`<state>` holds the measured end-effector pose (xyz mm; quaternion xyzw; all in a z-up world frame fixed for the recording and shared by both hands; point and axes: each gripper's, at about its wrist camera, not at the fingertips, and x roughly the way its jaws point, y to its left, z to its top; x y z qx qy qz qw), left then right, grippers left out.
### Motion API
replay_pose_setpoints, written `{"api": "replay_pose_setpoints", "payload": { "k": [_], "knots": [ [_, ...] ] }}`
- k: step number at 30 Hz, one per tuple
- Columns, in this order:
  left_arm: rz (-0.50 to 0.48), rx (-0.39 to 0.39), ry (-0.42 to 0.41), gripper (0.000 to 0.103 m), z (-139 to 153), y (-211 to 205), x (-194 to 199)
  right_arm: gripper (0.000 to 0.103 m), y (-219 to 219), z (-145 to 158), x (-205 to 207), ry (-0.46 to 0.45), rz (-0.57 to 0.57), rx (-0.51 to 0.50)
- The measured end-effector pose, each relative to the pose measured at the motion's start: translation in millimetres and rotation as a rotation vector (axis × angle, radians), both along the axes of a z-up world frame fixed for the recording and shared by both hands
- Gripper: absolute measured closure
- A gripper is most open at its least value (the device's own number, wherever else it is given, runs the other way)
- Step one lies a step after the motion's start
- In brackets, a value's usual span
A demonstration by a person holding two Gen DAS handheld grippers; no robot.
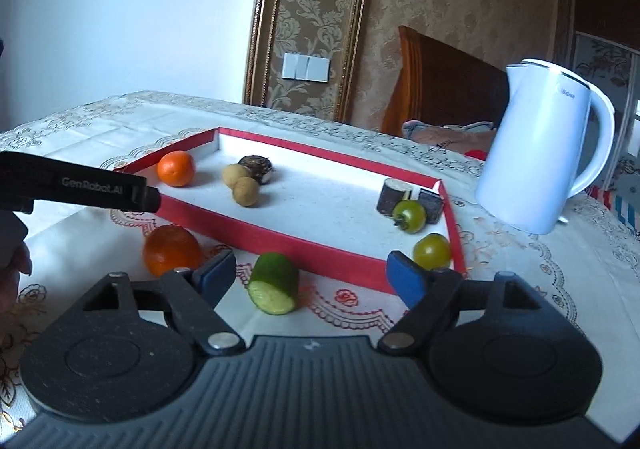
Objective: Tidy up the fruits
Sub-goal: 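Lower the left tool toward an orange while the right tool approaches a cucumber slice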
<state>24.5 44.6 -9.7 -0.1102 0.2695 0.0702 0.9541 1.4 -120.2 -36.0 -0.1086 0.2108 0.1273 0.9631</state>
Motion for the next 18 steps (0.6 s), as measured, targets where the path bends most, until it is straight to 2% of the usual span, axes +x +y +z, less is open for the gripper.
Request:
{"api": "replay_pose_setpoints", "payload": {
  "k": [4, 9, 13, 18],
  "knots": [
    [-0.002, -0.001, -0.004, 0.007, 0.3, 0.4, -0.3, 0.018, 1.9, -1.2, 1.8, 0.031, 0.018, 0.032],
    [-0.008, -0.004, -0.001, 0.007, -0.1, 0.3, 0.3, 0.018, 11.8, -6.1, 11.9, 0.073, 0.009, 0.010],
    [-0.026, 0.004, -0.008, 0.007, 0.3, -2.5, -0.8, 0.030, 10.9, -11.0, 25.2, 0.134, -0.014, 0.023],
    [-0.062, 0.046, -0.009, 0.007, -0.1, -11.7, -2.1, 0.032, 0.3, -17.7, 41.3, 0.230, -0.029, 0.087]
  ]
}}
